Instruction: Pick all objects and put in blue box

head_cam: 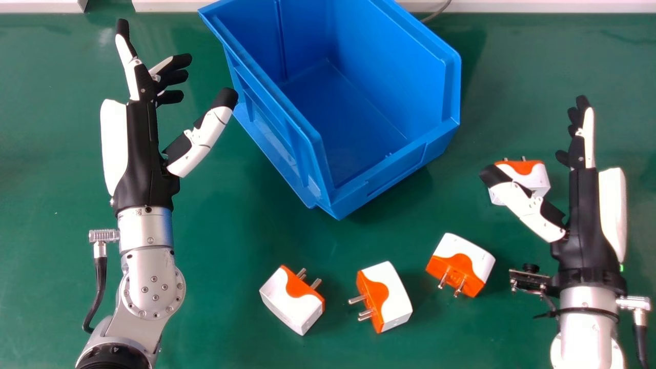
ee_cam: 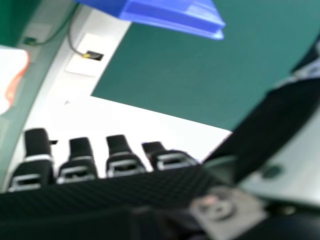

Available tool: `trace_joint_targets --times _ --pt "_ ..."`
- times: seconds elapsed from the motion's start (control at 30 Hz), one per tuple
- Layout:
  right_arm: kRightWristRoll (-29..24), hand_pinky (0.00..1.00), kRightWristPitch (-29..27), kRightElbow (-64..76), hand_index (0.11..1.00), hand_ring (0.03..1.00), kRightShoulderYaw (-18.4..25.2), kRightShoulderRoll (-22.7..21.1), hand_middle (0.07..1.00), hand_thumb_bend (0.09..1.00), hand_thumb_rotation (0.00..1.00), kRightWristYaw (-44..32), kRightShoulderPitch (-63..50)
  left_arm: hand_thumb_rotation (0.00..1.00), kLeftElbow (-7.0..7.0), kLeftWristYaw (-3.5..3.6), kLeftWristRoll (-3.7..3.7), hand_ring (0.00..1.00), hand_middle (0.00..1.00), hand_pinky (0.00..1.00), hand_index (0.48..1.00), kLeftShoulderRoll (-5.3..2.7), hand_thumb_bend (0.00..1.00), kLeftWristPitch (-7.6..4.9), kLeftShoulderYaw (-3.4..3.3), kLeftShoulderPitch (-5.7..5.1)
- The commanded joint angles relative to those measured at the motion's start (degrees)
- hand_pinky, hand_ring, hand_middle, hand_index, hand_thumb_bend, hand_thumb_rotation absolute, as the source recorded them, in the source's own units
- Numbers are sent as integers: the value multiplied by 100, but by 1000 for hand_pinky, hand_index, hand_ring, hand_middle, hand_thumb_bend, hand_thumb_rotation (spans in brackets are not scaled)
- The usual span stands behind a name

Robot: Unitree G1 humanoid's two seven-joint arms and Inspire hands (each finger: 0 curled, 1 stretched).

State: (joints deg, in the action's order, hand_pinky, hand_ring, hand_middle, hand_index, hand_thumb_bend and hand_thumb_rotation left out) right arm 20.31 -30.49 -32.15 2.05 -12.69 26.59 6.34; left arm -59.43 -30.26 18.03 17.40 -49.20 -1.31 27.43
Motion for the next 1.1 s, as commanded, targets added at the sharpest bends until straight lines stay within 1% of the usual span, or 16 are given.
trace_joint_targets --times 0.0,0.23,0.47,0.57,0.7,0.77,0.87,0.9,0.93,0.97,1.0,1.07 --pt "-63 842 -78 58 985 952 51 -26 960 831 738 29 45 594 42 -54 23 770 794 707 810 76 720 -80 -6 71" --pt "-46 842 -86 54 985 952 47 -28 960 832 738 48 46 594 57 -31 11 770 794 707 810 70 720 -69 -7 67" --pt "-40 848 -94 35 985 951 46 -32 960 833 739 55 55 594 38 -27 -7 770 794 707 810 61 720 -72 -16 75" --pt "-55 847 -113 -14 985 951 53 -42 960 833 739 49 76 594 51 -24 -12 770 794 707 810 60 720 -83 -18 70" --pt "-37 843 -118 -41 986 951 51 -40 960 832 738 75 86 594 33 -36 -6 770 794 707 810 61 720 -86 -17 77" --pt "-37 840 -87 10 986 950 53 -28 957 832 738 72 68 594 31 -38 -4 770 794 707 810 62 720 -85 -15 77" --pt "-15 837 26 119 986 942 52 5 951 831 732 82 37 594 33 -20 -22 770 794 707 810 57 720 -87 -22 78" --pt "52 839 140 97 988 947 24 19 955 837 714 117 58 594 44 -24 -17 770 794 707 810 54 720 -82 -20 75" --pt "120 844 266 50 994 970 -8 27 977 865 677 143 89 594 48 -32 -10 770 794 707 810 51 720 -77 -16 75" --pt "230 849 530 25 997 985 -56 18 989 887 644 145 117 594 48 -38 -3 770 794 707 810 50 720 -73 -12 76" --pt "368 856 968 108 999 992 -104 -1 994 917 612 85 118 594 44 -40 -1 770 794 707 810 50 720 -72 -11 77" --pt "613 891 1898 462 1000 998 -173 -16 999 977 581 -85 75 594 45 -44 -2 770 794 707 810 49 720 -70 -13 77"
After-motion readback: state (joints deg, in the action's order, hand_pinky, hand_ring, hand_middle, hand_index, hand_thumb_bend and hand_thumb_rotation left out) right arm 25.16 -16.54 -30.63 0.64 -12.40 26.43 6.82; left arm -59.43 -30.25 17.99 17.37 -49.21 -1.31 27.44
